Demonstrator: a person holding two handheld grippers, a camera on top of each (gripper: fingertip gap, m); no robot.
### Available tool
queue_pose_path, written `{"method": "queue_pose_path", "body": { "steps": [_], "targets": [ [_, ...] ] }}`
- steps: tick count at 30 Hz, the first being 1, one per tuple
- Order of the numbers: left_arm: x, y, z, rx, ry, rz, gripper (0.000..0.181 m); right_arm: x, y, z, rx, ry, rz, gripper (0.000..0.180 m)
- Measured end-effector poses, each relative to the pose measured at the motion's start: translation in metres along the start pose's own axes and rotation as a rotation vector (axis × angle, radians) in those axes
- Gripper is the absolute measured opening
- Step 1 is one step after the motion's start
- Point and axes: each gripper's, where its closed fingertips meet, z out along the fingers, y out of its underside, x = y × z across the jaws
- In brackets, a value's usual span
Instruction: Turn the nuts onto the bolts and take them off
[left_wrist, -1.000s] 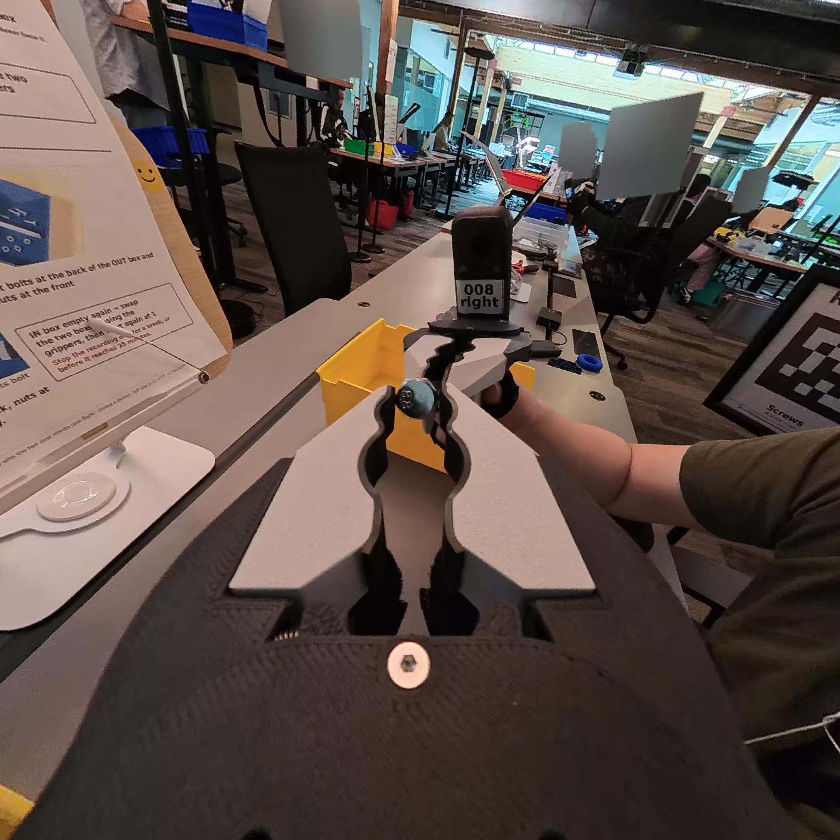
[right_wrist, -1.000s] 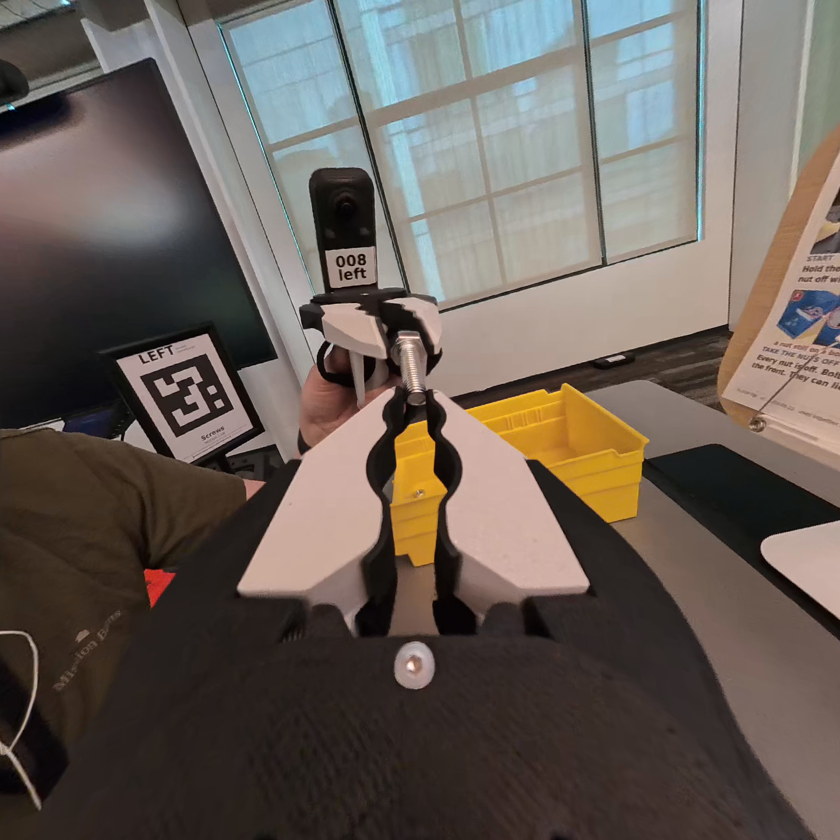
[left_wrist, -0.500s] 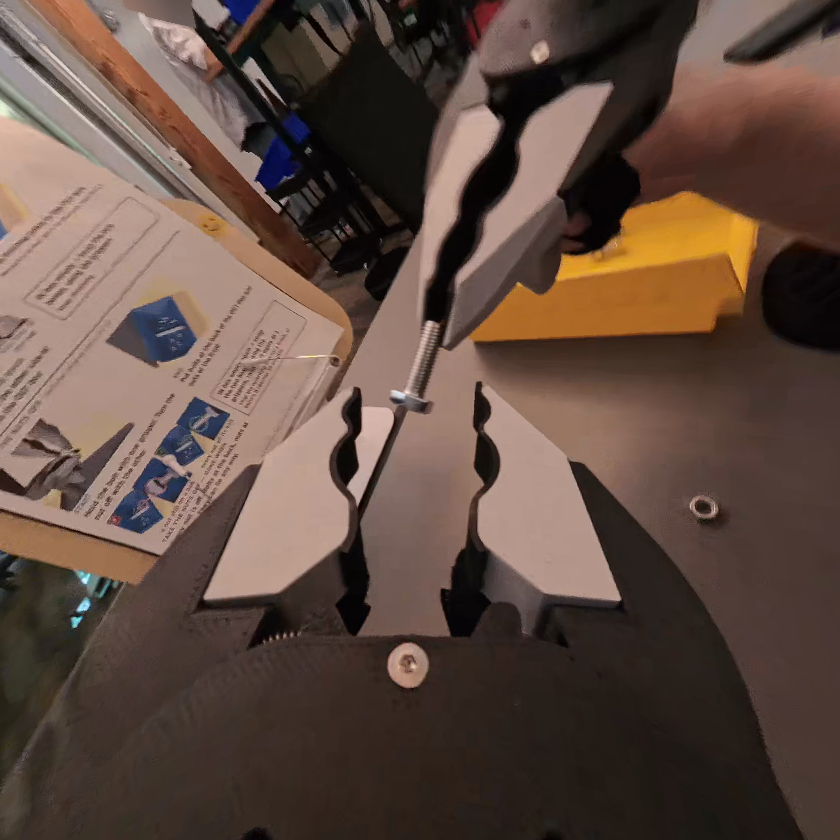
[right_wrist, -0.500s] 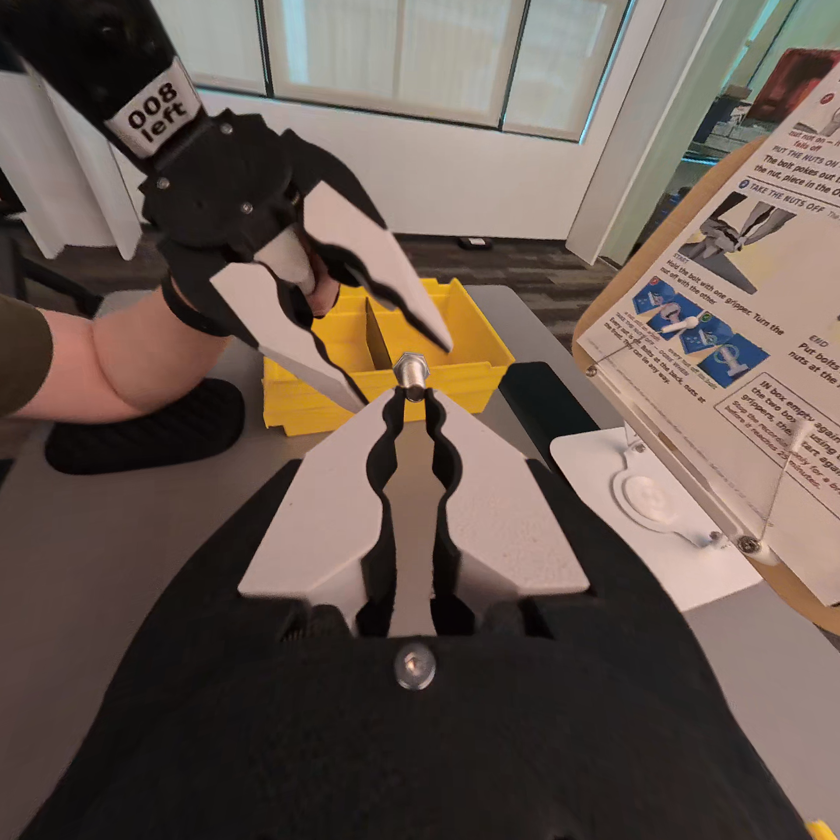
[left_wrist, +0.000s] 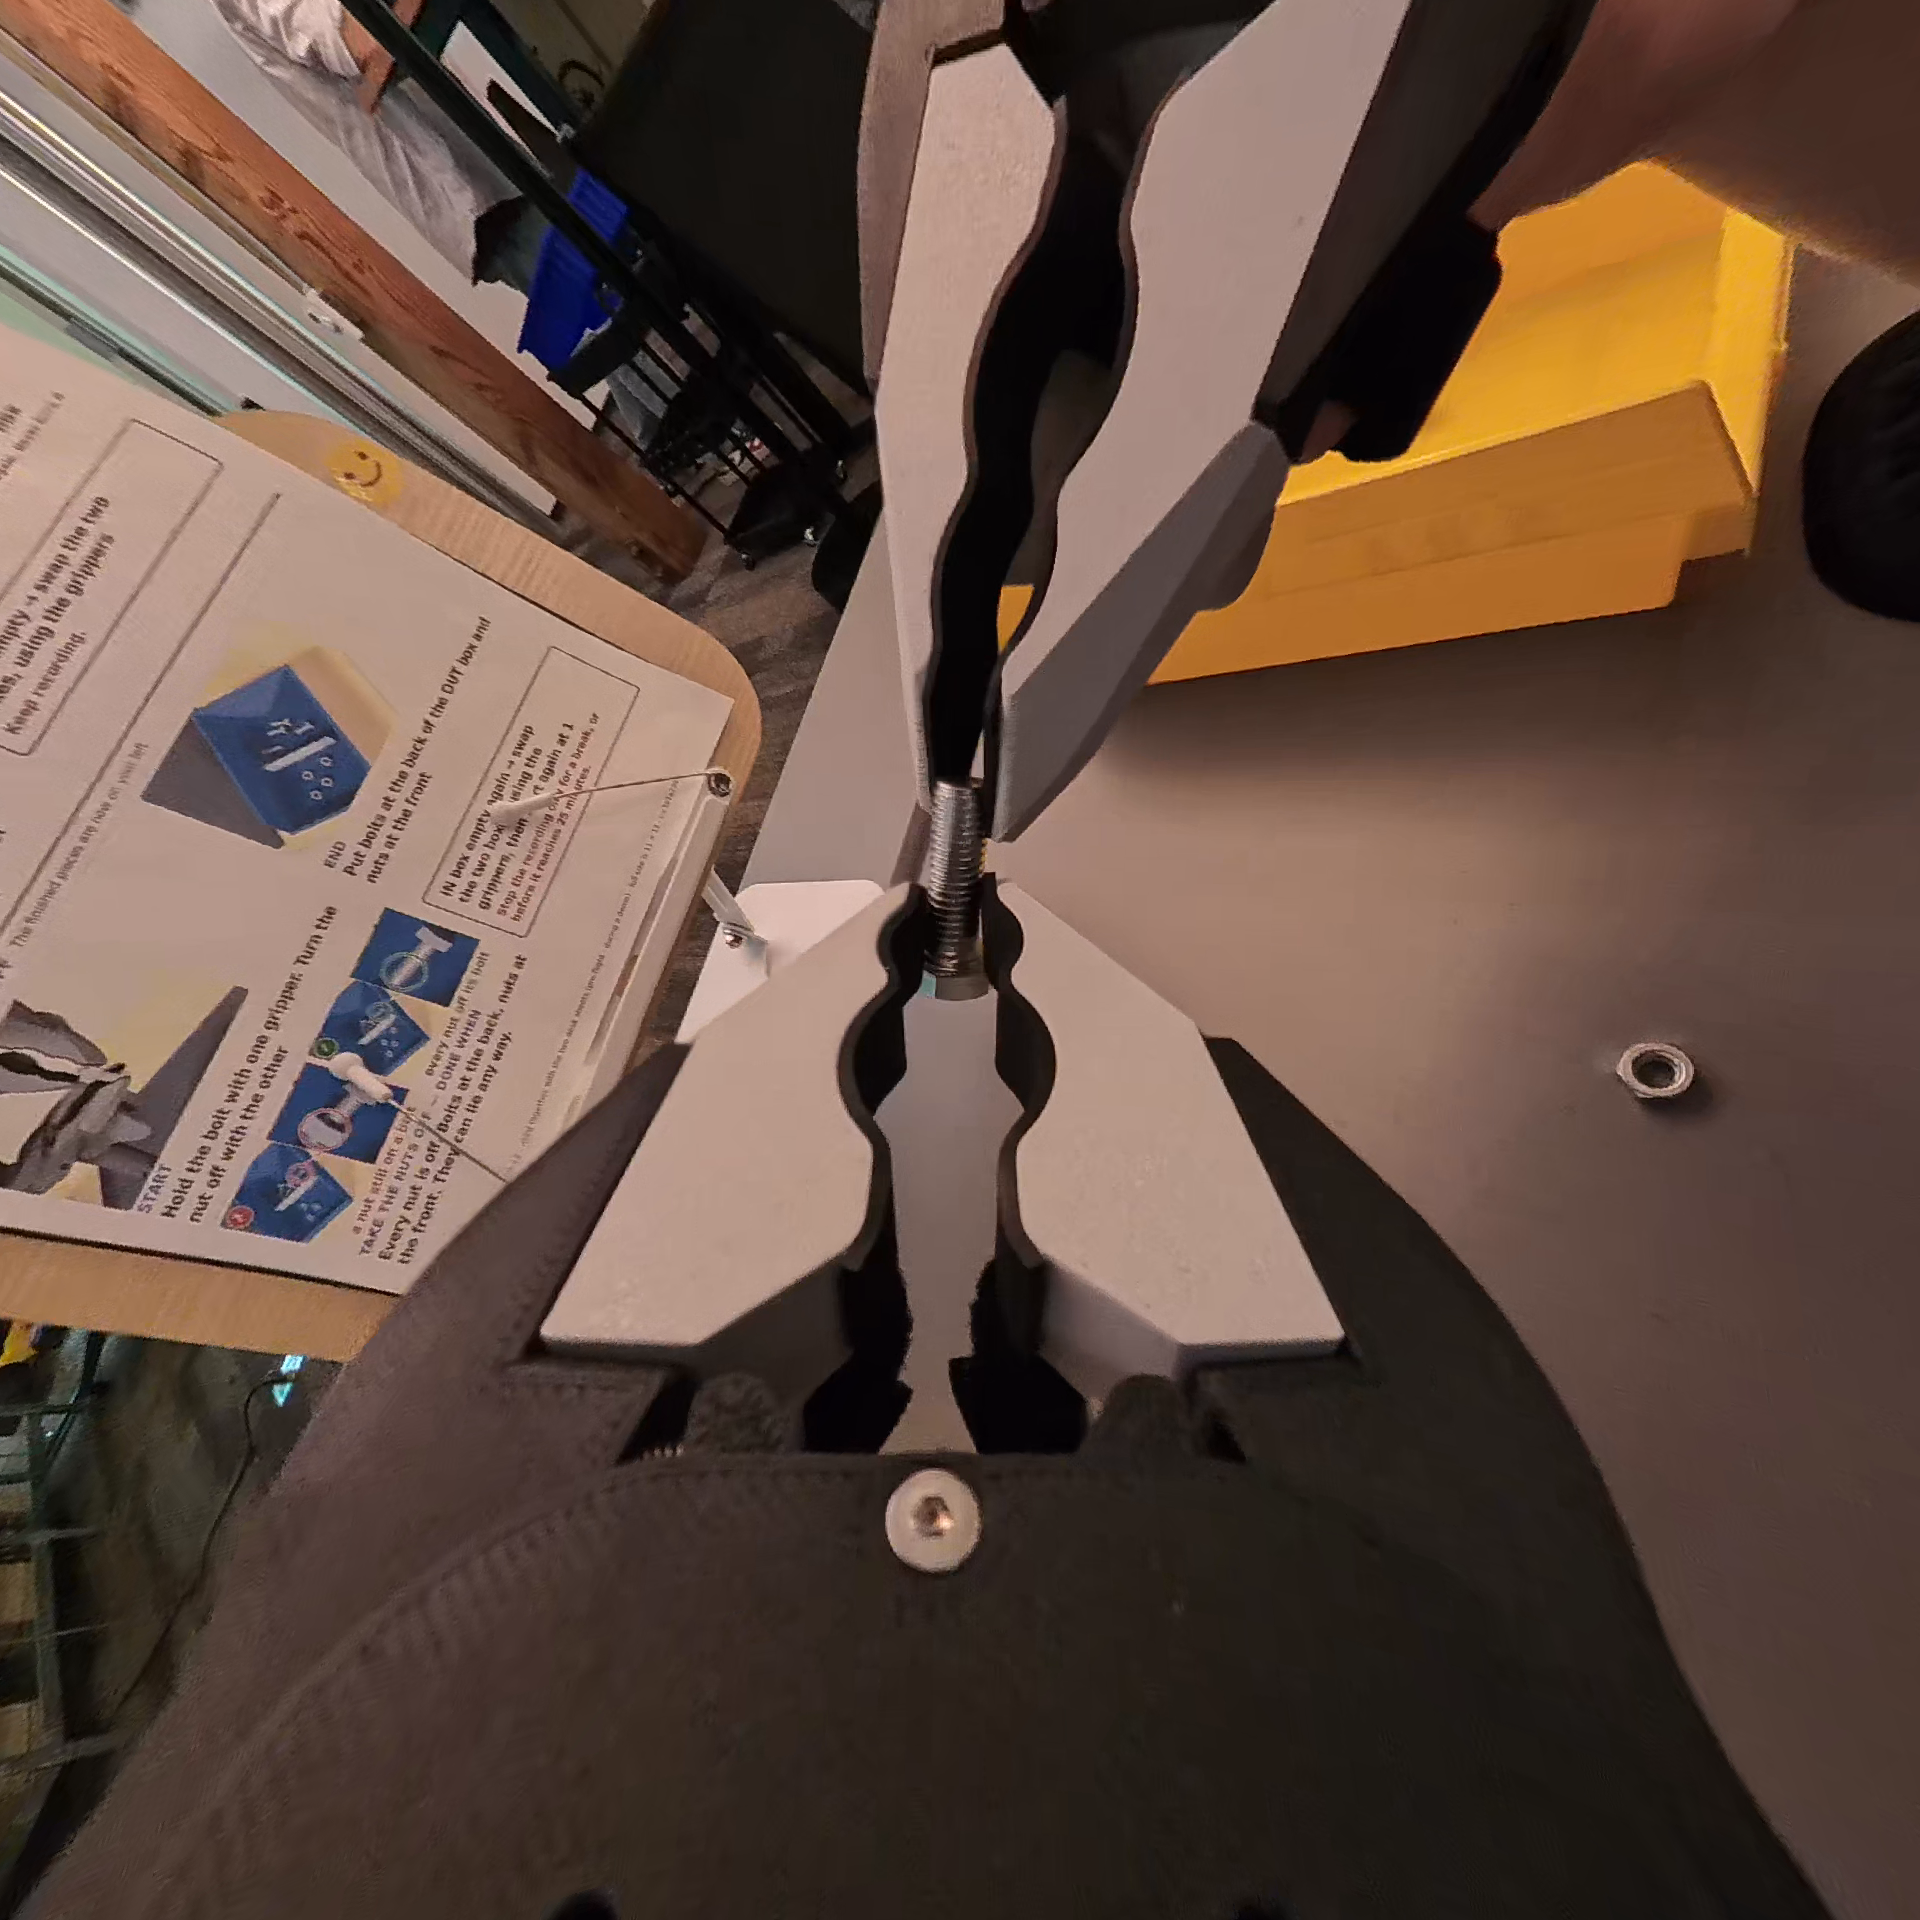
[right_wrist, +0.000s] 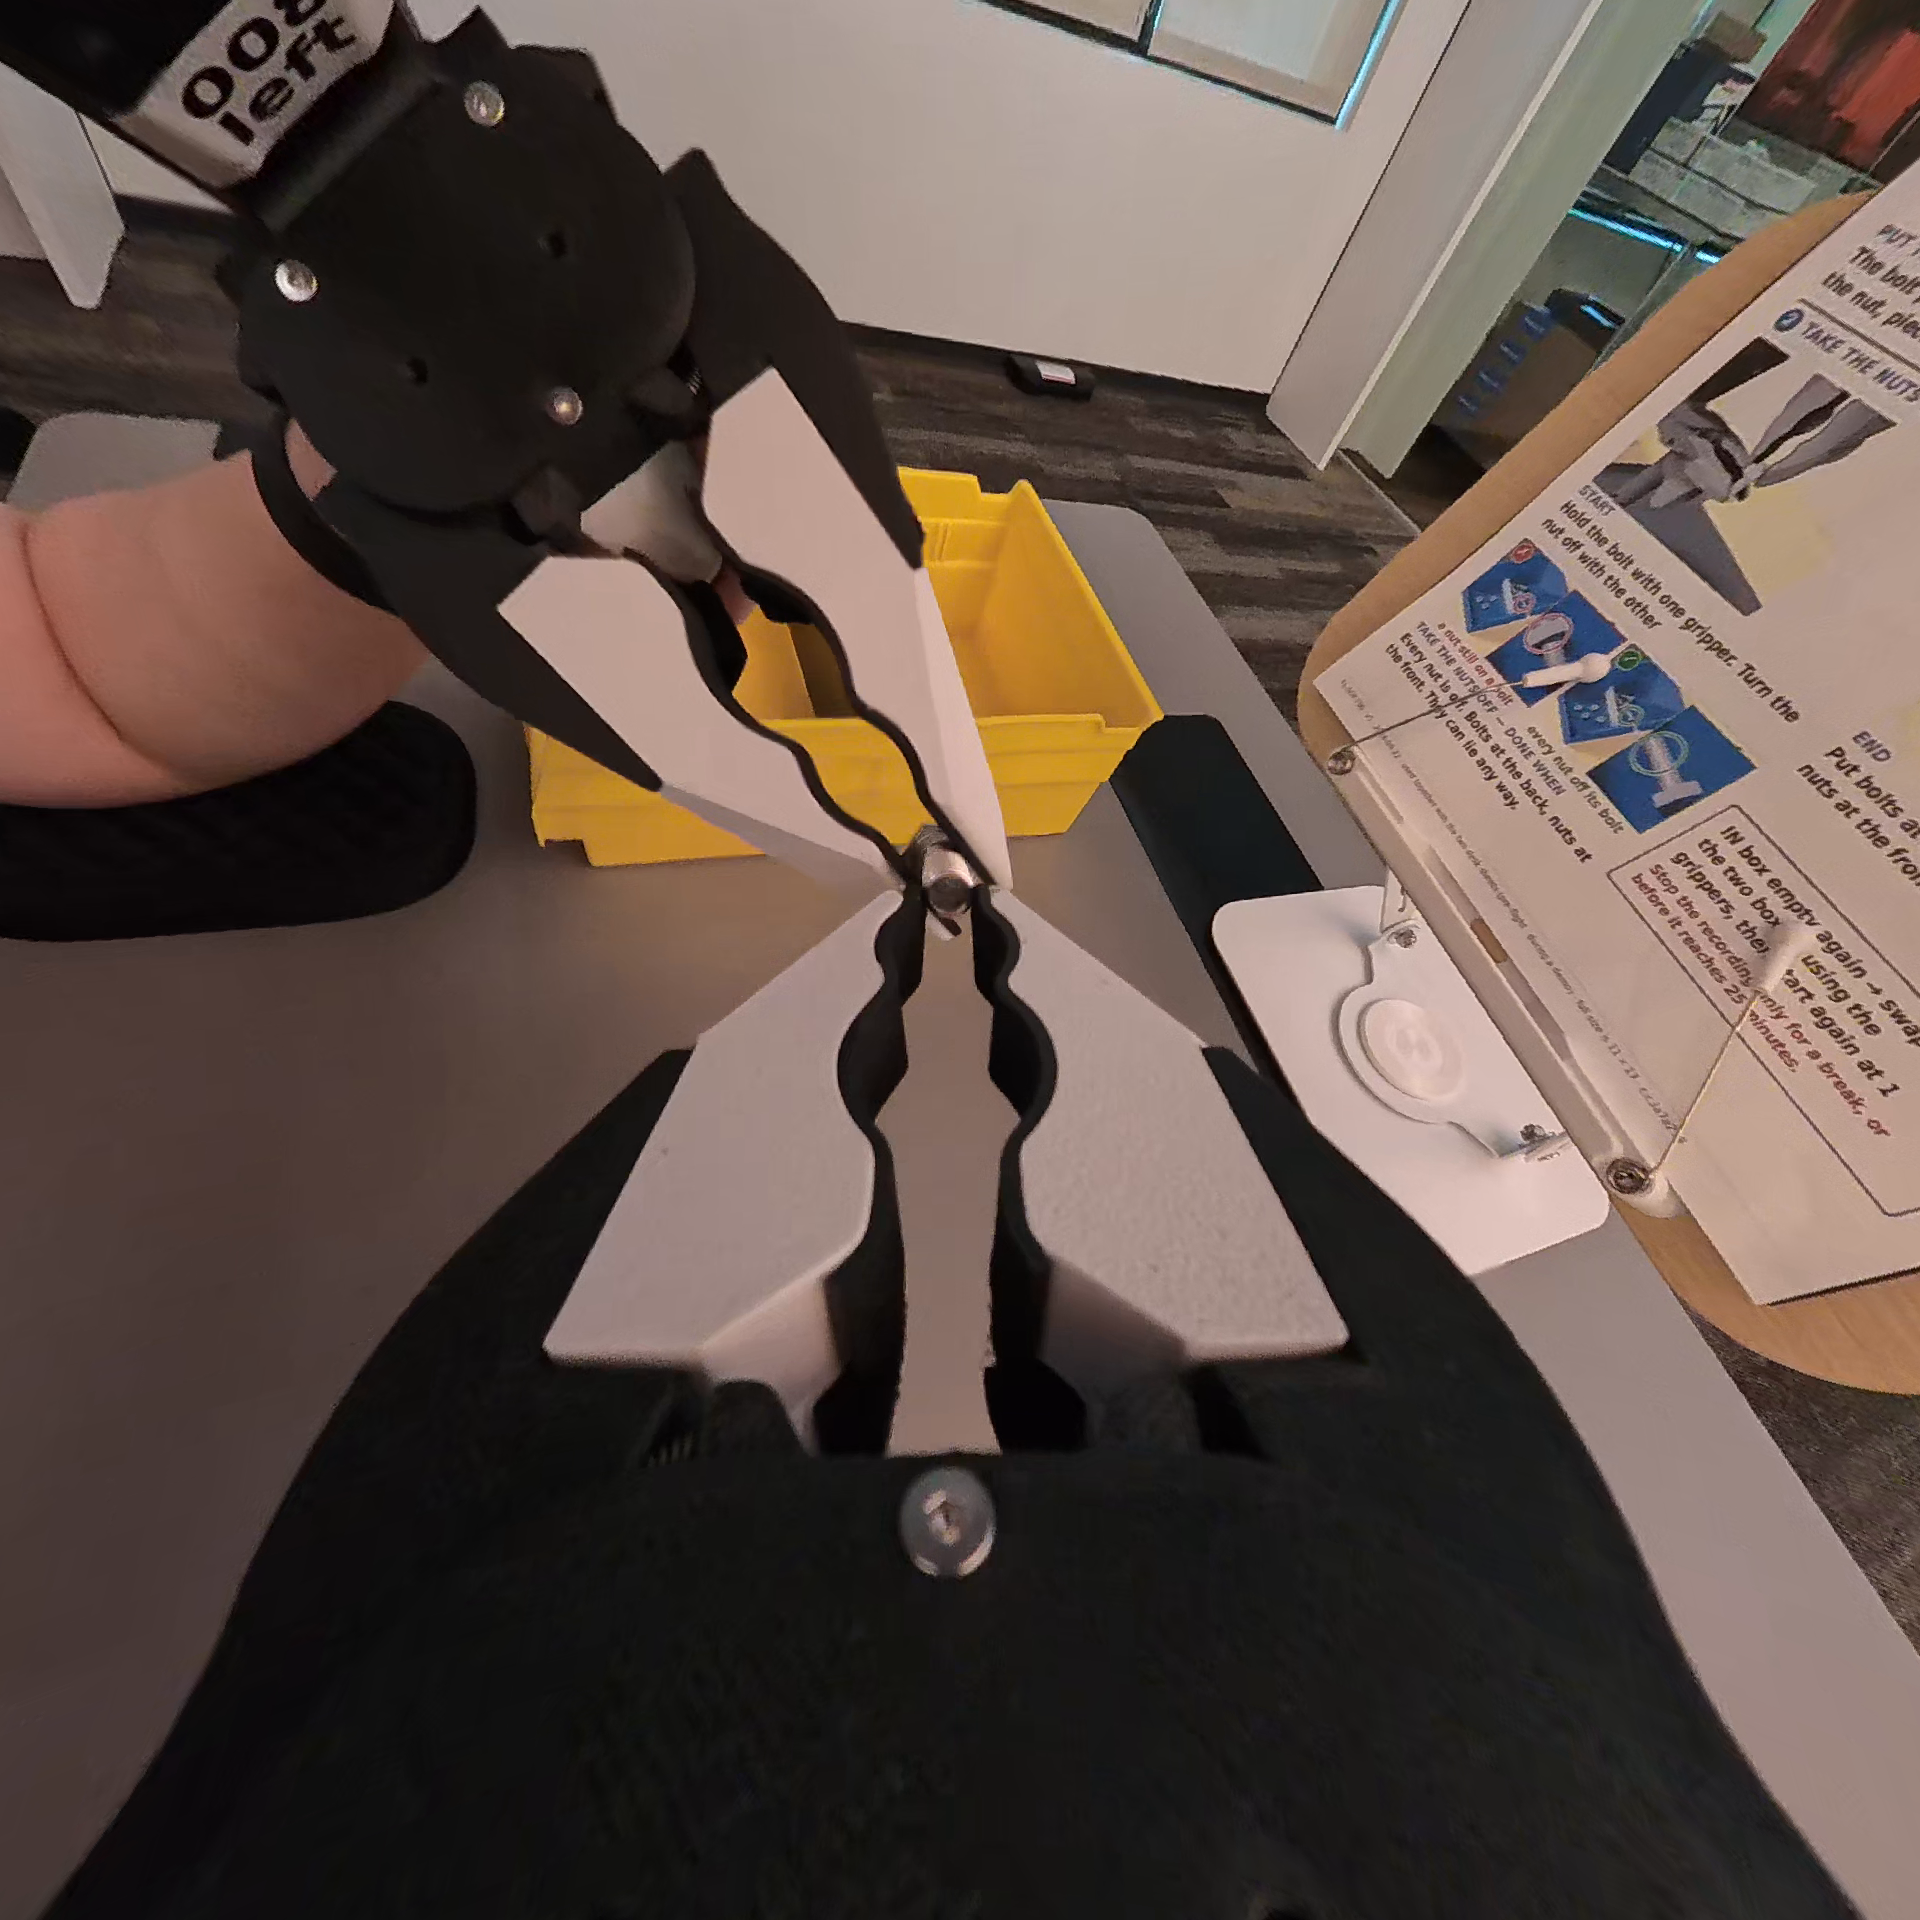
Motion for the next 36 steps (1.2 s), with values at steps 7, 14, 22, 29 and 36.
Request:
{"method": "queue_pose_path", "body": {
  "steps": [7, 14, 22, 29, 36],
  "targets": [
    [0.013, 0.012, 0.009, -0.071, 0.052, 0.024, 0.008, -0.006, 0.012, 0.005, -0.111, 0.028, -0.087, 0.008],
    [0.002, 0.0, 0.002, -0.023, 0.004, 0.008, 0.007, -0.003, -0.008, -0.002, 0.009, 0.062, -0.125, 0.011],
    [-0.036, -0.001, -0.028, 0.055, -0.07, -0.166, 0.007, -0.044, 0.017, -0.019, -0.072, -0.216, -0.233, 0.033],
    [-0.065, -0.018, -0.092, 0.208, -0.118, -0.273, 0.007, -0.116, 0.149, 0.014, -0.676, -0.616, -0.374, 0.033],
    [-0.067, -0.028, -0.111, 0.257, -0.132, -0.258, 0.007, -0.133, 0.197, 0.024, -0.929, -0.672, -0.375, 0.035]
  ]
}}
